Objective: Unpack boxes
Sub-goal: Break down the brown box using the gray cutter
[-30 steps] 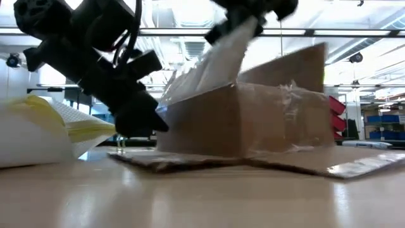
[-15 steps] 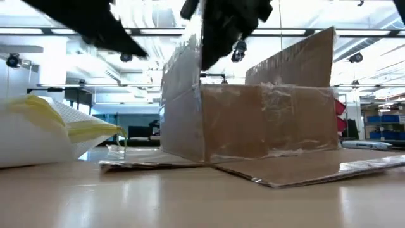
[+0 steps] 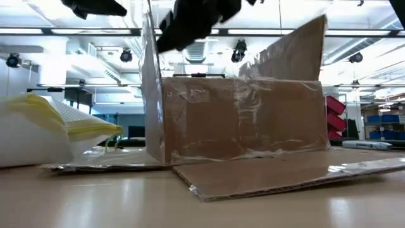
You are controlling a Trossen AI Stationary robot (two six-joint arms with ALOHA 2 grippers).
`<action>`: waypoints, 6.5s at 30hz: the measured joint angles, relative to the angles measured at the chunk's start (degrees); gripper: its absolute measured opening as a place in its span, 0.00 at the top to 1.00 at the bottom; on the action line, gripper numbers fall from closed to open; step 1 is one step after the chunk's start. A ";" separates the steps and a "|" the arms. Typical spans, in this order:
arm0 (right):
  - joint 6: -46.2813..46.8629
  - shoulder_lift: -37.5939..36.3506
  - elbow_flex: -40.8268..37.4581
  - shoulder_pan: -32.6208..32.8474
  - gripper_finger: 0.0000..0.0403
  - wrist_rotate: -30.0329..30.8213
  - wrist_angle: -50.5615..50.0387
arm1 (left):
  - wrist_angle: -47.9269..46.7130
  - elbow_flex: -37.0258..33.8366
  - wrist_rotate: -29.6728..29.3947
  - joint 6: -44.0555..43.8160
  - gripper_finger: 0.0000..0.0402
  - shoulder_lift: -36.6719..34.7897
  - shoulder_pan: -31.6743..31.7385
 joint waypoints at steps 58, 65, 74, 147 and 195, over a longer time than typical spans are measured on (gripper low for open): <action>-4.28 -0.18 0.25 -4.26 1.00 38.83 -12.99 | -2.66 2.54 30.85 -10.02 1.00 23.76 11.57; 12.68 -0.78 0.22 -5.66 1.00 23.78 -18.14 | -2.97 2.56 30.46 -9.38 1.00 23.32 11.62; 36.26 3.06 -0.22 -8.59 1.00 22.60 -16.92 | -2.48 2.62 31.33 -9.60 1.00 23.32 10.92; 15.96 3.06 18.08 -10.63 1.00 0.63 -51.75 | -4.44 2.67 11.13 -1.09 1.00 17.61 26.01; 0.01 3.49 12.29 -3.39 0.50 -11.99 -57.02 | -10.44 2.24 22.04 -7.96 1.00 17.61 24.56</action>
